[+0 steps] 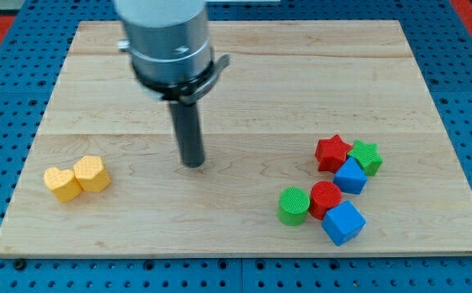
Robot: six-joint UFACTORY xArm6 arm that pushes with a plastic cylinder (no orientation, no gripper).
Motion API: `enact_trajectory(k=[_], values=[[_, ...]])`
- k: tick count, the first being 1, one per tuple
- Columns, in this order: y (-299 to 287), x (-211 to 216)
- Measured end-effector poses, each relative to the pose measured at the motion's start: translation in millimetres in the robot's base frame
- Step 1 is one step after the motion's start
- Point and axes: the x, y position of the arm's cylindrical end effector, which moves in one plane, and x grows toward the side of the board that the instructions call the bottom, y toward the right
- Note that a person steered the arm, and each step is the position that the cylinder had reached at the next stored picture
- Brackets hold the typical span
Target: Separate the green star from the red star
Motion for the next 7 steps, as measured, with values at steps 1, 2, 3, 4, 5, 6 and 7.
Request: enact_trajectory(k=[1, 2, 3, 4, 5, 6, 7], values=[[20.3, -23.3], [42.5, -55.2], [60.9, -71.4], [114.8, -79.1], [187.6, -92.0], [289.3, -82.1], [321.6, -41.0]])
